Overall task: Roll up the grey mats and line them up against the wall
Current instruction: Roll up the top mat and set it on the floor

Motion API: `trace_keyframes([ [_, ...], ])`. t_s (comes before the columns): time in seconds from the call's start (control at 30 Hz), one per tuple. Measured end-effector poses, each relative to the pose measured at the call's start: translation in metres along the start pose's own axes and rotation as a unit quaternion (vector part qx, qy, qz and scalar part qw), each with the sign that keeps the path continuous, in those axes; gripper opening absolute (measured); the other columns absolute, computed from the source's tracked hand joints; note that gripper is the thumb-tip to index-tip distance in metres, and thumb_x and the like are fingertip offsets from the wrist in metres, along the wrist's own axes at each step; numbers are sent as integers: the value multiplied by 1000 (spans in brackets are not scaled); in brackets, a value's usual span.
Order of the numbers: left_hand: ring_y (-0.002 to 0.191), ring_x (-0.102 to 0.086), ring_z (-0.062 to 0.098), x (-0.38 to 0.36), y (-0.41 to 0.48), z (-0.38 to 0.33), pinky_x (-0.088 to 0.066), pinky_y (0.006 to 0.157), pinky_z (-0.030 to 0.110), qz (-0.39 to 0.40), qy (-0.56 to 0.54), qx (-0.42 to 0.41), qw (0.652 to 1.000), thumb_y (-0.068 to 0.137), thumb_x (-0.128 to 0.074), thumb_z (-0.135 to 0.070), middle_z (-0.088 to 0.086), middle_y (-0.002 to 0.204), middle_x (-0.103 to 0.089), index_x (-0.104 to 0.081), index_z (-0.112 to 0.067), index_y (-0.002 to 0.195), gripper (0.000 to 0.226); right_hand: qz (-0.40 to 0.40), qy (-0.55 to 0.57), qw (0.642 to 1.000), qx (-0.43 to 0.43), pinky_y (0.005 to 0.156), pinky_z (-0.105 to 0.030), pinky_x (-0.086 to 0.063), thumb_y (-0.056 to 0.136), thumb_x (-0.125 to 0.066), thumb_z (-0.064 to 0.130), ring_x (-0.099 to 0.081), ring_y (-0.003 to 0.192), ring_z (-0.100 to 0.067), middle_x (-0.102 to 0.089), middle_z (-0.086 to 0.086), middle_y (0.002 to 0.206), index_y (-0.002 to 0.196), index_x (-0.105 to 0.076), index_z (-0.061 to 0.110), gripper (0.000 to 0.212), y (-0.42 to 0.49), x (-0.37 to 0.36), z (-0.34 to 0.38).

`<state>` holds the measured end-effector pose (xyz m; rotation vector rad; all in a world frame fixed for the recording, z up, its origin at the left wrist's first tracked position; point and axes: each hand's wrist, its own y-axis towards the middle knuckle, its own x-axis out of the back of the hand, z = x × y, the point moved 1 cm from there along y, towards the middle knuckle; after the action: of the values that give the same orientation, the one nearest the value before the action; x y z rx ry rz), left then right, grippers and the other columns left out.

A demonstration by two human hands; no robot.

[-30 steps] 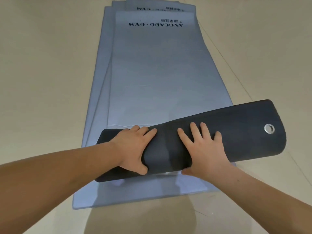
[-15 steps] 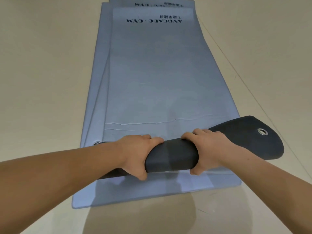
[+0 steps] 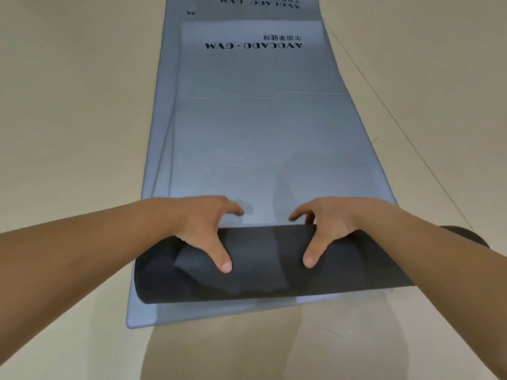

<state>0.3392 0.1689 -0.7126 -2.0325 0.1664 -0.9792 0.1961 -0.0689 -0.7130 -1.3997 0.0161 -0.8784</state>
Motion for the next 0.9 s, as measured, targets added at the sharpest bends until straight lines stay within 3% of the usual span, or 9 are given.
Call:
trace_keyframes([
  [0.07,138,-45,20,16,-7,-1,-48,107,44,-113,83,1,990,66,-86,-68,-10,155,-39,-34,-35,157,110,-117,-16,993,-5,99,-42,-50,44,-93,72,-59,120,-20,-54,12,133,144,-45,45,114,-1,14,1],
  [0.2,111,-56,24,17,-9,-18,-55,87,42,-260,191,-22,946,91,-64,-51,0,124,-56,-54,-27,138,54,-314,-78,946,-35,85,-40,-52,73,-75,76,-62,108,-23,-60,5,123,132,-52,37,74,0,33,15],
  [0.27,110,-54,27,-2,-6,-29,-53,90,41,-225,192,-29,955,81,-63,-71,5,120,-55,-50,-21,136,75,-349,-137,926,-38,79,-37,-48,94,-59,66,-62,108,-26,-62,0,121,130,-57,32,49,4,26,27],
  [0.33,128,-44,33,-24,1,-35,-47,104,45,-160,220,14,962,66,-68,-84,14,141,-42,-24,-10,155,123,-328,-180,927,-16,83,-39,-51,102,-45,60,-61,109,-28,-61,-4,120,131,-59,28,45,5,14,32],
  [0.4,141,-29,38,-41,9,-29,-35,117,49,-169,245,33,954,62,-75,-82,16,157,-24,3,-9,162,146,-245,-148,958,-8,98,-47,-51,88,-51,78,-55,123,-29,-56,-3,134,146,-48,31,74,-3,8,29],
  [0.5,147,-21,38,-48,20,-11,-25,123,50,-217,244,26,945,66,-76,-74,17,160,-17,13,-13,161,144,-195,-230,952,-49,120,-62,-23,54,-68,92,-18,153,-35,-25,-8,163,162,-2,38,138,-8,-2,20],
  [0.57,144,-25,36,-46,26,-5,-29,121,48,-229,249,22,941,66,-74,-70,17,157,-21,11,-15,161,139,-220,-282,931,-71,119,-66,-19,48,-75,89,-10,152,-42,-12,-17,164,160,16,33,155,-1,-20,16],
  [0.77,104,-54,25,-13,27,-8,-53,88,43,-191,233,-2,954,53,-77,-66,3,122,-54,-27,-20,149,117,-264,-283,922,-22,99,-51,-42,44,-74,84,-52,118,-29,-50,-4,129,154,-12,40,134,6,-8,9],
  [0.9,83,-62,16,1,8,-11,-58,75,38,-109,173,-17,979,50,-84,-61,-11,97,-60,-47,-32,126,89,-151,-226,962,4,86,-41,-50,41,-84,77,-61,95,-19,-57,11,105,140,-30,46,117,-10,6,17],
])
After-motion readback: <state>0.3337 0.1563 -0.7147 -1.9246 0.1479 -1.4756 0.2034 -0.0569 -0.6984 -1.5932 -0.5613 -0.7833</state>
